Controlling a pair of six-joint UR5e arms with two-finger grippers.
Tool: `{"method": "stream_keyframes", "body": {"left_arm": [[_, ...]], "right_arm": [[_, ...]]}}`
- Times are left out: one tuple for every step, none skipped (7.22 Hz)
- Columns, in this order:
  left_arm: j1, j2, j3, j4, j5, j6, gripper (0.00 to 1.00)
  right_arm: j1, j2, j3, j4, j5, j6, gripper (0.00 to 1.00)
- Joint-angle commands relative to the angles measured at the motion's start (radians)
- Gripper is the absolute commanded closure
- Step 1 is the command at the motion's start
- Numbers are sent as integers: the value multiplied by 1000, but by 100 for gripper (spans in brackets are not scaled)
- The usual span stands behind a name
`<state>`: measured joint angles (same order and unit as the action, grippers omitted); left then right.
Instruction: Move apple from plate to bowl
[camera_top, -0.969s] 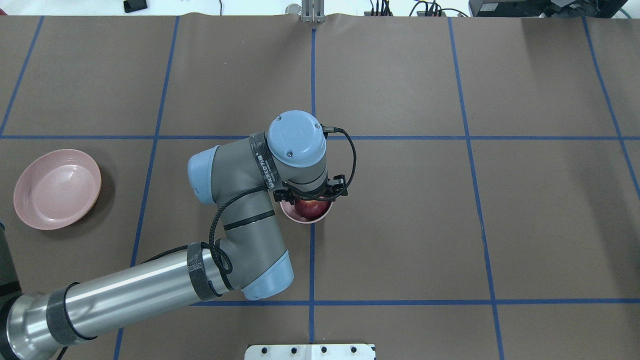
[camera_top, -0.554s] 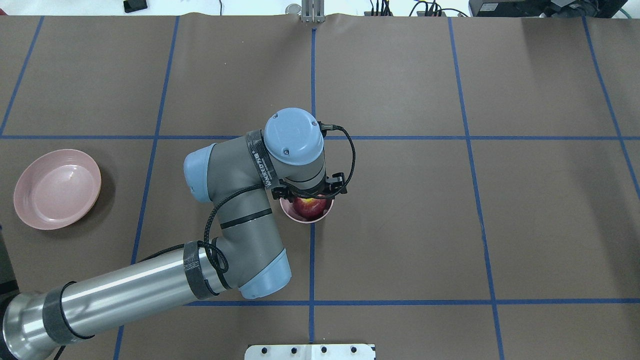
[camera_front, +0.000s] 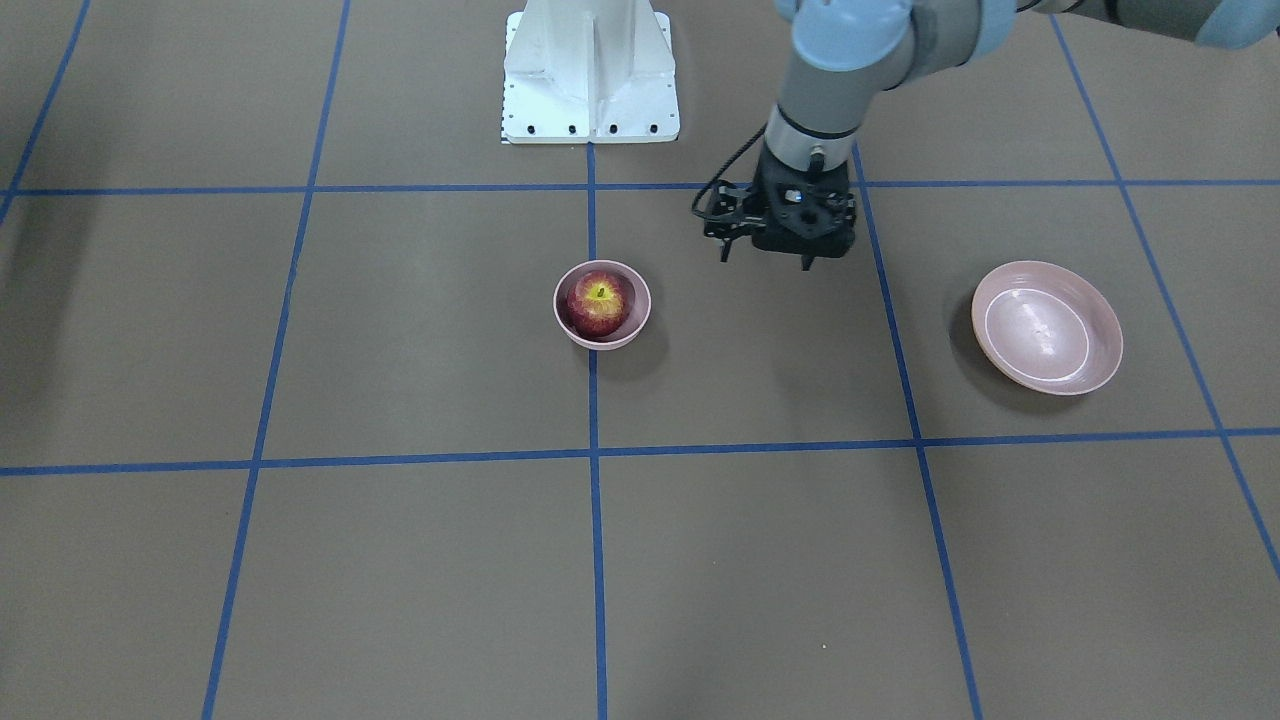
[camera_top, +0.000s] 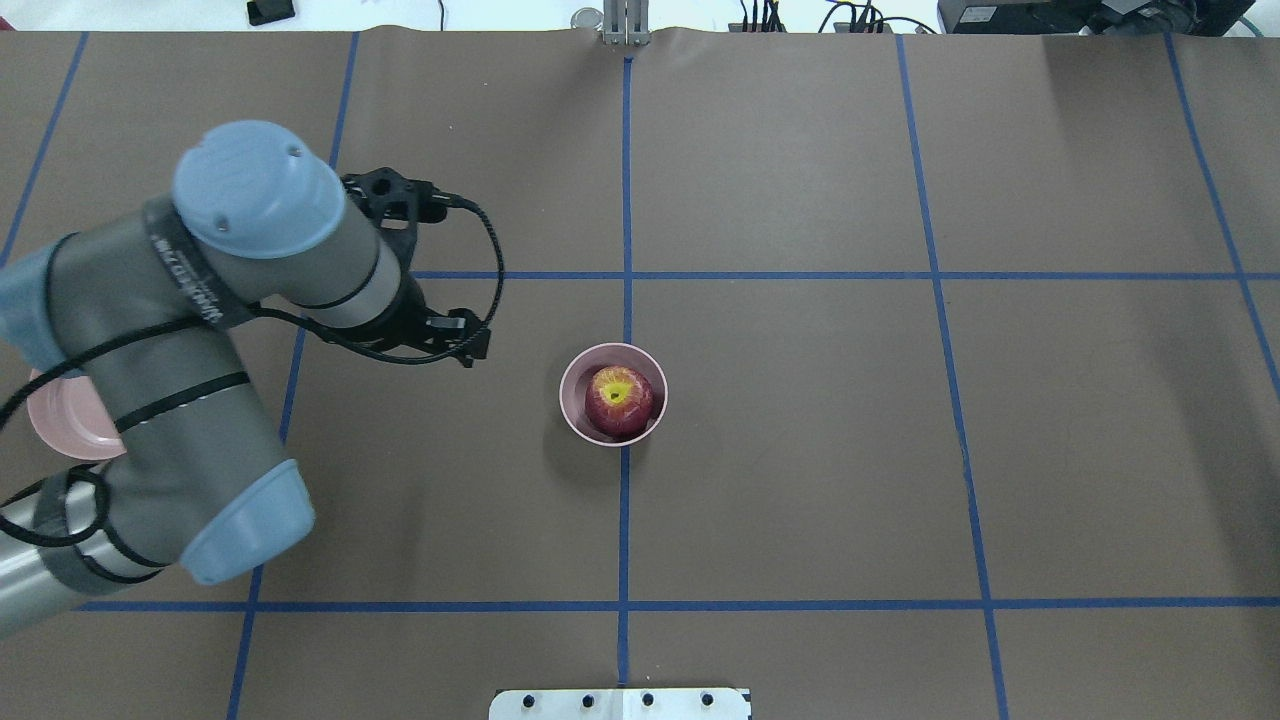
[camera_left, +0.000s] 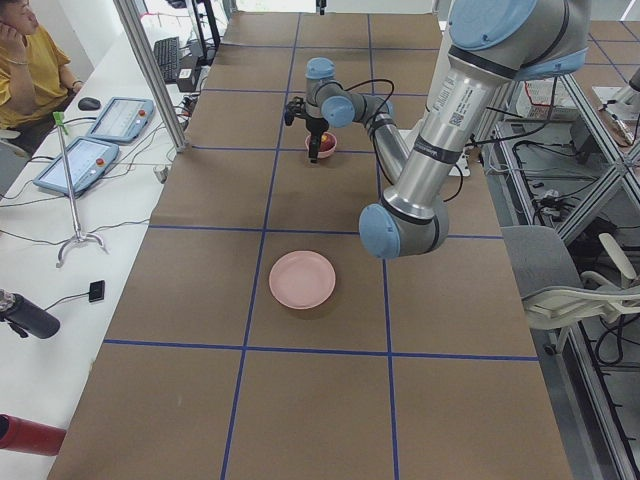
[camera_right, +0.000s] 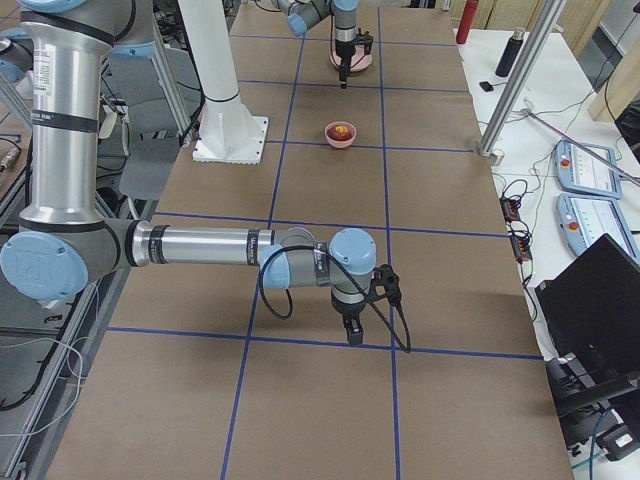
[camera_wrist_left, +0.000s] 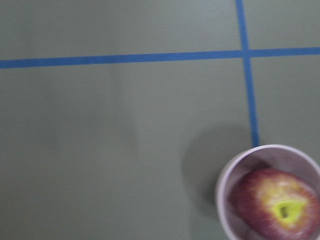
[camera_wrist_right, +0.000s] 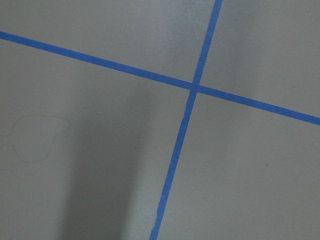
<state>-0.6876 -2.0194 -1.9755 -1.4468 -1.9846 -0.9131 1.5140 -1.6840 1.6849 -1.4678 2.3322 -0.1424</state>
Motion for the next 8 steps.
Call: {"method": "stream_keyframes", "body": {"left_arm": [[-227, 283, -109, 0, -122, 336, 2], [-360, 385, -111, -9, -161, 500, 2], [-466, 448, -99, -10, -198, 660, 2], [-566, 500, -70, -12, -251, 765, 2], [-669, 548, -27, -12, -298, 890, 2], [-778, 589, 37, -12, -340, 1036, 2], [-850, 608, 123, -12, -339, 1127, 2], [-900, 581, 209, -17, -342, 1134, 2]], "right_arm": [[0, 0, -4, 3, -1, 0, 0], [0, -3, -4, 4, 1, 0, 0], [0, -5, -5, 4, 1, 1, 0], [0, -5, -7, 4, 2, 0, 0], [0, -6, -5, 4, 3, 1, 0], [0, -6, -5, 4, 1, 1, 0], [2, -6, -4, 4, 2, 1, 0], [2, -6, -4, 4, 9, 3, 0]]}}
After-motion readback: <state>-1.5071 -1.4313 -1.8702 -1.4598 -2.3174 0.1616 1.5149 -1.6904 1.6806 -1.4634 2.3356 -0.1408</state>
